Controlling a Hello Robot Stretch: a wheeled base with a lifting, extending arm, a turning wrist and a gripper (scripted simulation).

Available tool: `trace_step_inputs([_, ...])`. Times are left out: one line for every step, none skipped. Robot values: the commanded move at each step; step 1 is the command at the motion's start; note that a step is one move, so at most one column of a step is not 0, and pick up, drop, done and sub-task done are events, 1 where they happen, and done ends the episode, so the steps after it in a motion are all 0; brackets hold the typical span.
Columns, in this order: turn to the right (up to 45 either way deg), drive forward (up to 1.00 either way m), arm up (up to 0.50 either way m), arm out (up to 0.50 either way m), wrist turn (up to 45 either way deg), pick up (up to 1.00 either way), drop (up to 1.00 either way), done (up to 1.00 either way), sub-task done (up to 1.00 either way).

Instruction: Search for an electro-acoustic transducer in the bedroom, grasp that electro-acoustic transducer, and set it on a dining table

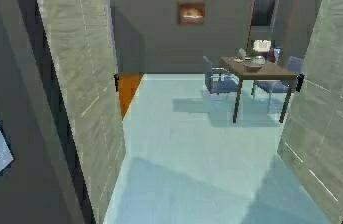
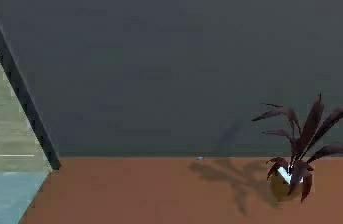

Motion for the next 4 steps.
trace_step_inputs([45.0, 0.0, 0.0, 0.0, 0.0, 0.0, 0.0, 0.0, 0.0])
trace_step_inputs([45.0, 0.0, 0.0, 0.0, 0.0, 0.0, 0.0, 0.0, 0.0])
trace_step_inputs([45.0, 0.0, 0.0, 0.0, 0.0, 0.0, 0.0, 0.0, 0.0])
trace_step_inputs([42.0, 0.0, 0.0, 0.0, 0.0, 0.0, 0.0, 0.0, 0.0])
